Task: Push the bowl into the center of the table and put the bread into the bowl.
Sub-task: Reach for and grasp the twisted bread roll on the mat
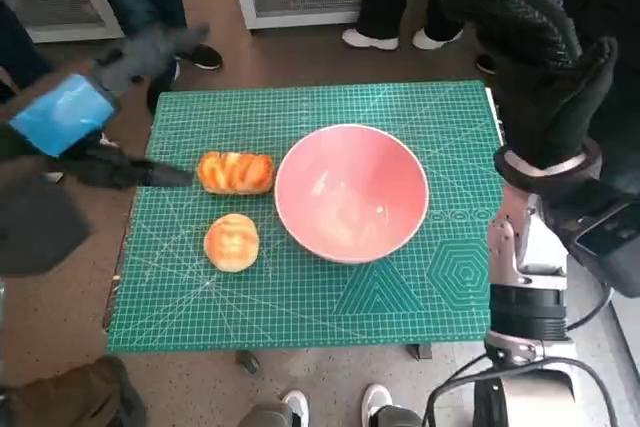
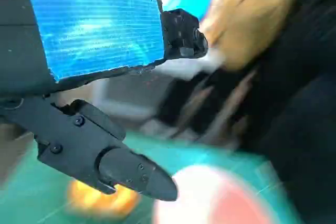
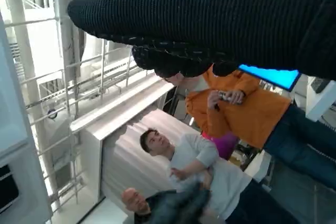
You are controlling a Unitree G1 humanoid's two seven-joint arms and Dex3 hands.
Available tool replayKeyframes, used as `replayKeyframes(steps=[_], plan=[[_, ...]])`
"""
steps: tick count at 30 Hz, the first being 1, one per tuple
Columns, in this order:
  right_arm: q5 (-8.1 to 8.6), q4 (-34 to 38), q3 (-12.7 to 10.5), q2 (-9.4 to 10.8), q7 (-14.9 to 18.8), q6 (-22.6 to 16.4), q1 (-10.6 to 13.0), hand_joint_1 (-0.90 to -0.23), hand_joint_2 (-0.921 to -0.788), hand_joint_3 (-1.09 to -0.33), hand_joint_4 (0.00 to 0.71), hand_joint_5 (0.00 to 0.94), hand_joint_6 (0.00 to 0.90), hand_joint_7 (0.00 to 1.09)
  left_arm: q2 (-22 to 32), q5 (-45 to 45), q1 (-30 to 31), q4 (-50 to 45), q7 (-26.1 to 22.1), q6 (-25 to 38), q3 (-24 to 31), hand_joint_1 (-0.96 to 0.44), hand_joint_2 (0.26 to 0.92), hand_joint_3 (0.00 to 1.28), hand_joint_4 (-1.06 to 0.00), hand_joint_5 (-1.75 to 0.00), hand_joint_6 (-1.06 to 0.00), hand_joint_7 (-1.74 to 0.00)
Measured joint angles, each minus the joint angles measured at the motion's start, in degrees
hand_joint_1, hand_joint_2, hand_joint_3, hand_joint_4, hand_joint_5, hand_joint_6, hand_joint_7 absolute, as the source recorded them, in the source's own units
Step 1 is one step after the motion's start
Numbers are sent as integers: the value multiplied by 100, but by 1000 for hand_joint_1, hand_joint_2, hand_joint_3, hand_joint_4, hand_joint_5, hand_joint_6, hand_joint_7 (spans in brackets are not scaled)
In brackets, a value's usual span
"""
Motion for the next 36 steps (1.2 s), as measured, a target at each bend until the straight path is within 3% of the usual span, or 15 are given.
replayKeyframes(steps=[7,14,27,36], plan=[[6,-3,8,30,0,35,15,-656,-921,-748,322,0,267,322,-42,809,-524,-43,-199,720,-1067,-203,664,8,-39,-14,-143,-160],[6,-3,-3,19,-1,66,27,-667,-921,-747,320,0,264,327,-229,1467,-910,279,-362,1134,-1779,-212,667,7,-109,-35,-186,-129],[6,-4,-6,5,-1,75,38,-670,-921,-745,316,0,259,338,-577,1982,-1027,802,-495,1256,-2184,-233,671,5,-188,-22,-261,-79],[57,-28,-12,-23,1,95,55,-651,-921,-750,315,0,257,345,-1058,2539,-1253,2087,-367,881,-2627,-267,672,4,-213,-20,-297,-73]])
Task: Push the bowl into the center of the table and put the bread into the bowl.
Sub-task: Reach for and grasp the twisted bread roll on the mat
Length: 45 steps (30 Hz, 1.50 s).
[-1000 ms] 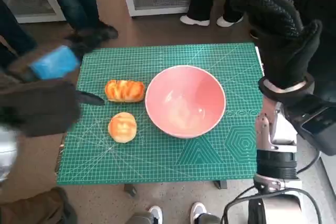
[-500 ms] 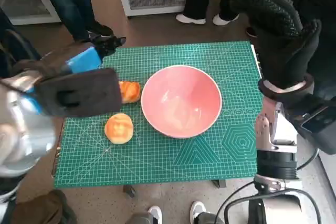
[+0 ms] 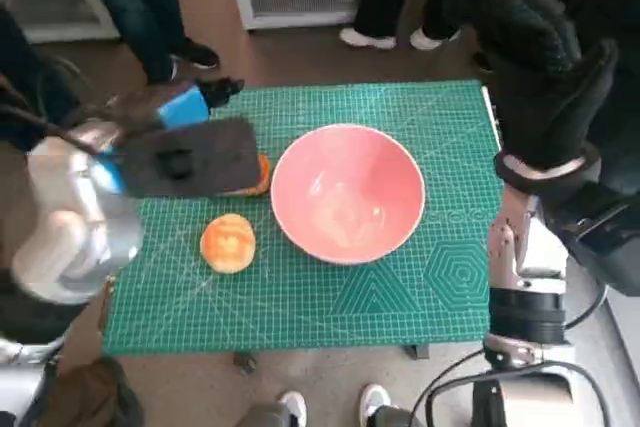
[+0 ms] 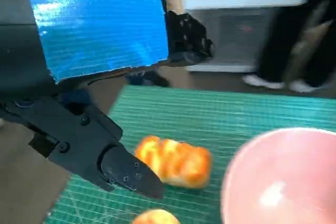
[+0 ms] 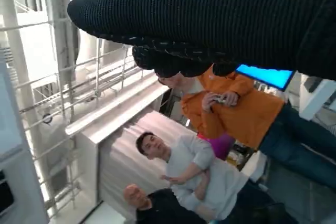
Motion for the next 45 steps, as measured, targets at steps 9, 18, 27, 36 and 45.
replayKeyframes(steps=[9,18,27,36,45], plan=[[8,-64,-4,-4,-1,44,17,-652,-921,-749,316,0,255,350,-298,212,-10,675,23,-362,-50,-269,671,3,-226,-17,-311,-62],[9,-99,-13,-6,-1,57,31,-662,-921,-747,316,0,253,355,-589,343,-83,1480,139,-664,-50,-273,675,3,-259,-22,-341,-60],[9,-105,-19,-6,-1,60,31,-668,-921,-745,316,0,251,360,-691,419,-85,1915,190,-865,-45,-287,676,3,-363,-52,-365,-53],[25,-101,-24,-5,-1,83,31,-667,-921,-745,316,0,249,365,-855,500,-146,2363,197,-1083,-47,-302,677,2,-371,-33,-372,-42],[58,-124,-28,-7,-1,123,33,-656,-921,-747,316,0,247,368,-1002,553,-245,2914,327,-1335,-55,-270,680,3,-387,-26,-384,-36]])
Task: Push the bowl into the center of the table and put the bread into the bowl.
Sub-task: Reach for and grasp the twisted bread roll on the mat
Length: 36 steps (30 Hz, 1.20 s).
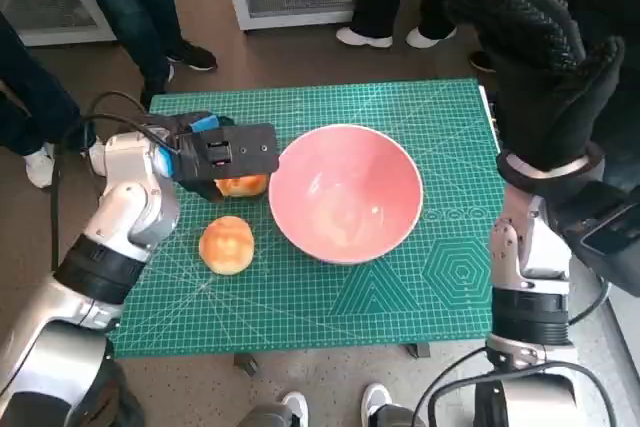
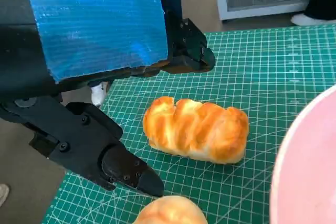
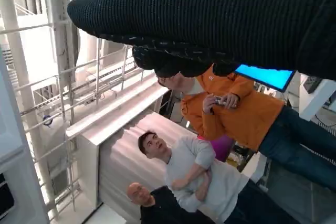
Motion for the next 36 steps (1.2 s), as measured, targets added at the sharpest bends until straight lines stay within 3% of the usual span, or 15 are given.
replayKeyframes(steps=[8,21,31,33,34,35,36], plan=[[5,-32,1,0,0,0,21,-650,-921,-749,314,0,245,371,-148,28,-52,432,159,-232,-16,-236,689,6,-393,-19,-400,-34],[10,-99,0,-3,0,15,70,-652,-921,-747,308,0,239,372,-541,35,-92,1274,857,-559,-17,-204,709,12,-417,-18,-421,-31],[48,-249,-1,-10,0,60,105,-655,-921,-746,307,0,234,370,-707,80,-93,1850,1547,-1005,-23,-152,733,17,-539,-63,-510,-65],[49,-272,-2,-13,0,69,113,-655,-921,-746,307,0,233,369,-728,92,-92,1986,1673,-1105,-33,-142,738,18,-603,-95,-539,-78],[49,-281,-3,-15,0,76,115,-656,-921,-745,307,0,233,369,-732,96,-92,2026,1713,-1136,-36,-129,746,13,-626,-212,-572,-80],[50,-289,-4,-16,0,84,117,-657,-921,-745,307,0,233,369,-737,102,-93,2078,1767,-1178,-38,-113,759,11,-604,-449,-609,-87],[51,-296,-6,-16,0,94,117,-657,-921,-745,307,0,233,369,-742,108,-93,2129,1828,-1219,-40,-108,761,9,-593,-545,-623,-91]])
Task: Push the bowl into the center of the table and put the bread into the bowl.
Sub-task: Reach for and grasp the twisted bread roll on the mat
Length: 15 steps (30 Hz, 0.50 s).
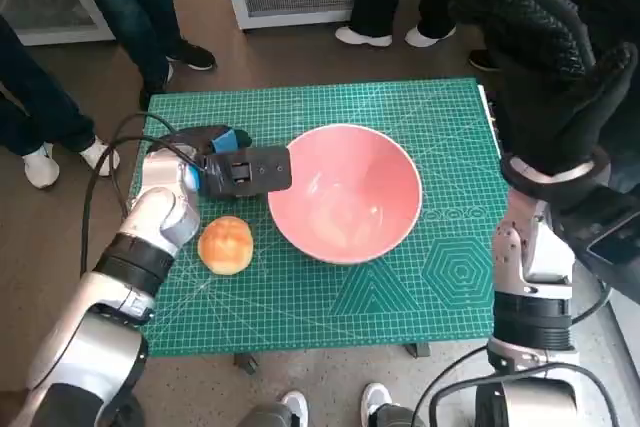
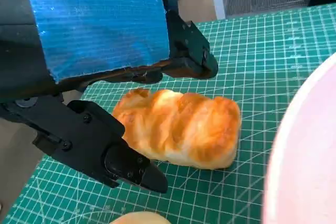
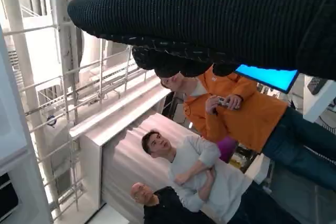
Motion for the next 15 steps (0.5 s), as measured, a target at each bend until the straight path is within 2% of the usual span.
replayKeyframes(steps=[1,2,4,6,7,8,12,15], plan=[[2,-6,-2,-1,0,9,0,-659,-921,-744,306,0,233,369,-4,9,0,44,69,-38,-4,65,819,18,-637,-776,-666,-115],[5,-11,-4,-2,0,16,1,-660,-921,-743,306,0,234,369,-8,19,0,89,135,-77,-8,176,855,25,-666,-925,-693,-131],[7,-20,-8,-2,0,26,2,-662,-921,-742,305,0,234,369,-20,43,-1,191,276,-167,-19,274,887,19,-704,-1041,-729,-181],[8,-34,-10,-3,0,36,3,-664,-921,-740,303,0,234,369,-30,52,-1,288,398,-252,-32,326,900,11,-738,-1086,-699,-405],[8,-43,-11,-2,0,44,4,-665,-921,-739,302,0,234,368,-39,54,-1,337,456,-296,-43,209,902,22,-756,-1117,-685,-623],[9,-50,-12,-3,0,50,5,-665,-921,-738,301,0,234,368,-49,59,-1,387,518,-346,-50,133,904,28,-768,-1137,-676,-763],[11,-81,-13,-2,0,67,11,-666,-921,-737,299,0,235,368,-88,92,-11,552,785,-525,-84,35,906,35,-771,-1140,-671,-985],[13,-110,-14,-2,0,68,18,-666,-921,-736,299,1,234,367,-102,111,-40,699,985,-681,-125,12,910,42,-732,-1180,-679,-1039]])
